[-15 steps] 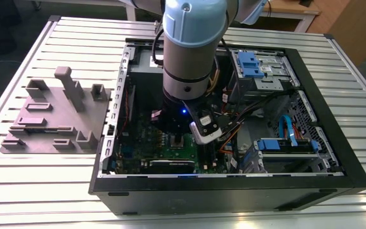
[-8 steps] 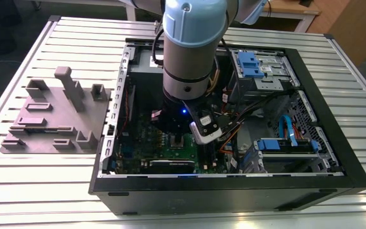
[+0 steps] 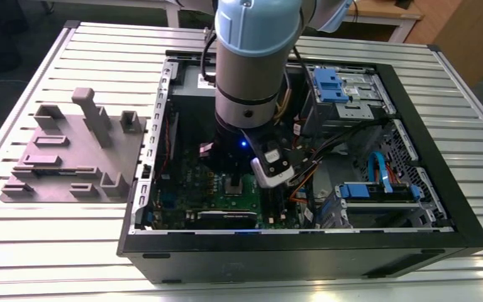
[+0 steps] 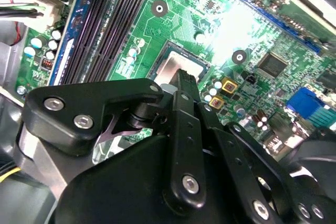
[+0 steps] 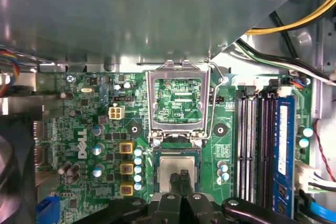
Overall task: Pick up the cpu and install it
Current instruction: 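Close the cpu cover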
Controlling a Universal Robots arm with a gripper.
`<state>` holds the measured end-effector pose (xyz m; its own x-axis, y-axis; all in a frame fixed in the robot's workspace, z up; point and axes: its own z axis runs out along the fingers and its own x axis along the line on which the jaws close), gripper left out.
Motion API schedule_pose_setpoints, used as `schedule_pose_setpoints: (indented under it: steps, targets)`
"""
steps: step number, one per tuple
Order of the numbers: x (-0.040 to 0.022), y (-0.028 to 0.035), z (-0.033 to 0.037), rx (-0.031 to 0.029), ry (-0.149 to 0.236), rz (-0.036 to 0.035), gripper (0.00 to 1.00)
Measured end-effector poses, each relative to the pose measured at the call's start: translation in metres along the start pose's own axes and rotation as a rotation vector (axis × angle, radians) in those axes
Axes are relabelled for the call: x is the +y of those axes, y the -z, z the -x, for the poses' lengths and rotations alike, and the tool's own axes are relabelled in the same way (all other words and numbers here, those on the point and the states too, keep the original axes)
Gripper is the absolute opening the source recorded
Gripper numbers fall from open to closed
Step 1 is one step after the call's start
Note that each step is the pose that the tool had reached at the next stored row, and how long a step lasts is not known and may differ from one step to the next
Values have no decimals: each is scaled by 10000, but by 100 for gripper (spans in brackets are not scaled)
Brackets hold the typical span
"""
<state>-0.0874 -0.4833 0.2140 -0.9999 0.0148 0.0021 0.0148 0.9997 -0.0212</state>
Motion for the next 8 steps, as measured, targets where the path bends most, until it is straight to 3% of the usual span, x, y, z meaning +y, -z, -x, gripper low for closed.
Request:
schedule_pose_setpoints:
  steps: [7,8]
  targets:
    - [-3,144,0,-4,1,1,10]
    - [-1,168,-12,-92,30,0,10]
